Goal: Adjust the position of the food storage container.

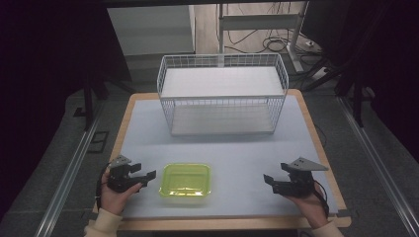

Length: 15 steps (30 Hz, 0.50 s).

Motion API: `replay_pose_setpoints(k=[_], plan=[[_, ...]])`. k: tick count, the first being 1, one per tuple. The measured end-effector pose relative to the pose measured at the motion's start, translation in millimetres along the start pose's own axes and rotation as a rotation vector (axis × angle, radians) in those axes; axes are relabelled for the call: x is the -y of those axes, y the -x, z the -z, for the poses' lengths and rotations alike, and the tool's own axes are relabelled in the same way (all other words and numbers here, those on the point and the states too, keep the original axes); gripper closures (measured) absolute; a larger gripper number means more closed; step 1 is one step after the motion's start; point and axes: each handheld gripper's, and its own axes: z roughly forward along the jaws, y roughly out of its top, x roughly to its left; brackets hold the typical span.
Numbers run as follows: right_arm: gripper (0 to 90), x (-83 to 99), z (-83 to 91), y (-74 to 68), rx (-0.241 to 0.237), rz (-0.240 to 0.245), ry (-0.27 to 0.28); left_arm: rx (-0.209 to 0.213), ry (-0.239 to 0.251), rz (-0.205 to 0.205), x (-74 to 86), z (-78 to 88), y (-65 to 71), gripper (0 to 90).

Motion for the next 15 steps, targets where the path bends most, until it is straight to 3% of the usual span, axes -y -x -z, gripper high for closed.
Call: replay_pose_setpoints(k=[8,11,15], plan=[[21.3,-1.1,1.9,4.1,0.033,0.052,0.006,-0.005,-0.008,0.010,0.8,3.8,-1.8,30.8],[21.4,-3.2,1.2,4.7,0.039,0.054,0.009,-0.029,-0.019,-0.006,2.9,8.4,-1.0,47.7],[21.4,-3.5,2.3,4.3,0.044,0.057,0.010,0.005,-0.036,-0.016,1.7,14.5,-0.1,77.3]])
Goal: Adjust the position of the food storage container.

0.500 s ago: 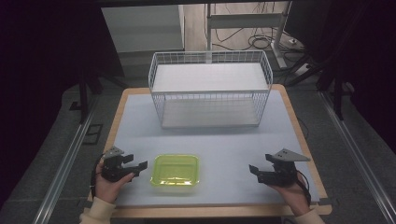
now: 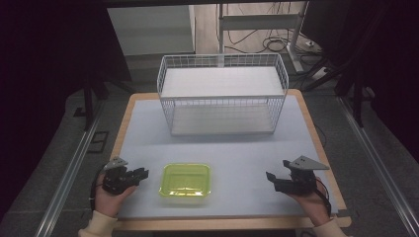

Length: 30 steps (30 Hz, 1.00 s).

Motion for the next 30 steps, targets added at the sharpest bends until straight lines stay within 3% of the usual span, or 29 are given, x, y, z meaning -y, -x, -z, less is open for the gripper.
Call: replay_pose_setpoints(k=[2,3,12,17,30], plan=[[21.7,-0.1,1.4,0.8,0.006,0.002,0.005,0.008,-0.002,-0.020,-1.7,2.4,3.3,88.7],[21.8,0.1,1.8,1.1,0.007,0.001,0.005,0.014,-0.010,-0.031,-2.5,2.7,4.4,89.5],[21.9,2.9,0.9,2.4,0.016,0.009,-0.012,0.068,-0.071,-0.047,-0.3,-7.1,10.2,89.8],[22.0,4.0,0.8,2.4,0.023,0.006,-0.021,0.104,-0.103,-0.083,3.1,-10.2,18.6,89.8],[23.0,3.2,2.2,-0.2,0.038,0.018,-0.005,0.135,-0.124,-0.106,4.0,-16.6,26.2,89.8]])
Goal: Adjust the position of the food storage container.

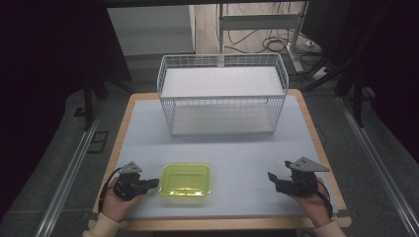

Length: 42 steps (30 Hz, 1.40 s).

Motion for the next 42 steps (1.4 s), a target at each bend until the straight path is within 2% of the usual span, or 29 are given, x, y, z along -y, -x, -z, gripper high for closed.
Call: replay_pose_setpoints(k=[15,35,42], plan=[[23.1,-0.4,1.3,-0.5,0.016,-0.001,0.010,0.033,-0.016,-0.022,-3.5,-6.8,13.2,89.8],[23.2,0.2,-0.5,-2.3,0.006,-0.008,0.001,0.050,-0.043,-0.058,-19.0,-20.6,29.1,89.8],[23.2,0.3,-0.1,-2.3,0.005,-0.009,0.002,0.058,-0.059,-0.074,-25.9,-30.0,37.2,89.9]])
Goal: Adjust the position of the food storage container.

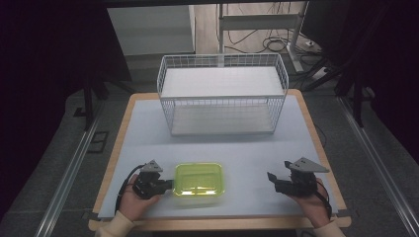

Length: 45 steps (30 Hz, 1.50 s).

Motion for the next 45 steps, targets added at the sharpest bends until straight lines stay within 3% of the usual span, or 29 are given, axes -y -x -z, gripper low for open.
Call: replay_pose_setpoints(k=[12,23,30,39,45], plan=[[23.2,0.7,-2.0,-1.6,-0.003,0.005,-0.006,0.026,-0.018,-0.032,-13.3,-17.4,11.6,89.8],[23.2,1.0,-2.0,-1.8,-0.003,0.006,-0.007,0.040,-0.016,-0.006,-16.8,-22.2,10.0,89.8],[23.2,0.6,-0.7,-2.0,-0.022,-0.013,0.001,0.036,-0.014,0.011,-11.0,-16.9,2.5,89.8],[23.0,1.0,-0.9,-1.8,-0.033,-0.014,0.011,0.023,0.059,0.054,-4.2,6.7,-6.7,89.7],[22.0,0.5,-1.2,-4.2,-0.086,-0.033,0.023,0.034,0.095,0.089,-2.9,13.3,-11.6,88.9]])
